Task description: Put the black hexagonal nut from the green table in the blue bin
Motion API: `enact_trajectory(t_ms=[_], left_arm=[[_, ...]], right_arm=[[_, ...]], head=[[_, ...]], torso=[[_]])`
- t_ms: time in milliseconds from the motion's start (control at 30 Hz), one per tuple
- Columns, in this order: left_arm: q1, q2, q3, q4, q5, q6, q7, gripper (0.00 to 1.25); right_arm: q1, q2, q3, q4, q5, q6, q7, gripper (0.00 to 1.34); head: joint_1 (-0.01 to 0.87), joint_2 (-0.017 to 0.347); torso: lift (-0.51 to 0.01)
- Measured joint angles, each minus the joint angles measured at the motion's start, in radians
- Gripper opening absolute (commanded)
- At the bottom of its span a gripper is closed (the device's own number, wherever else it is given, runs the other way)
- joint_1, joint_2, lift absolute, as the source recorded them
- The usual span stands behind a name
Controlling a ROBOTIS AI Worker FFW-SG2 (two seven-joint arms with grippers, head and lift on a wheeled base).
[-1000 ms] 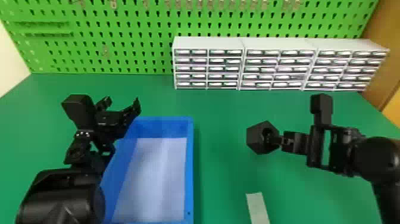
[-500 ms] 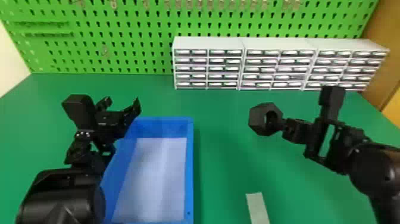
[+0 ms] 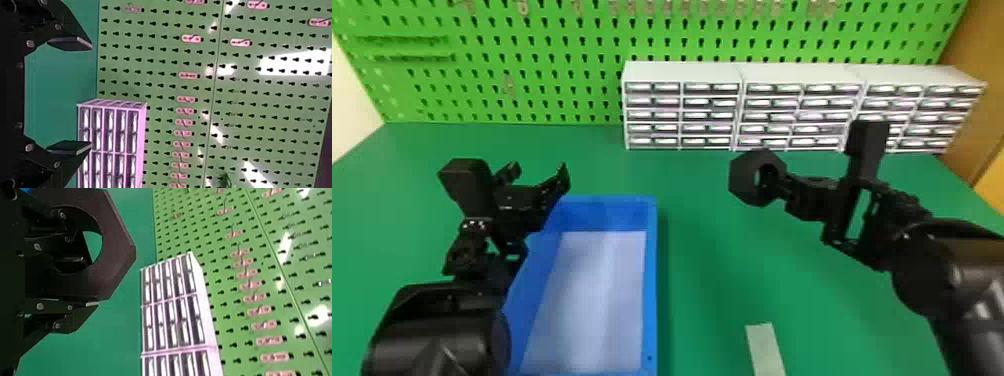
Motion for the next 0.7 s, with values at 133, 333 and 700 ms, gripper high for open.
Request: enact_trajectory(t_ms=[133, 333, 700], left_arm=[[0.000, 0.000, -0.001, 0.000, 0.000, 0.000, 0.001, 0.87], [0.000, 0.000, -0.001, 0.000, 0.000, 0.000, 0.001, 0.87], [0.000, 0.000, -0.001, 0.000, 0.000, 0.000, 0.001, 0.87]], right_arm=[[-0.028, 0.004, 0.029, 0.019, 0.000, -0.005, 0.034, 0.29], [-0.063, 0.024, 0.065, 0.048, 0.005, -0.007, 0.083, 0.29], [-0.123, 0.054, 0.127, 0.106, 0.002, -0.002, 0.158, 0.29]], head=[[0.686, 0.051], [0.686, 0.051], [0.686, 0.051]], torso=[[-0.097], [-0.097], [-0.097]])
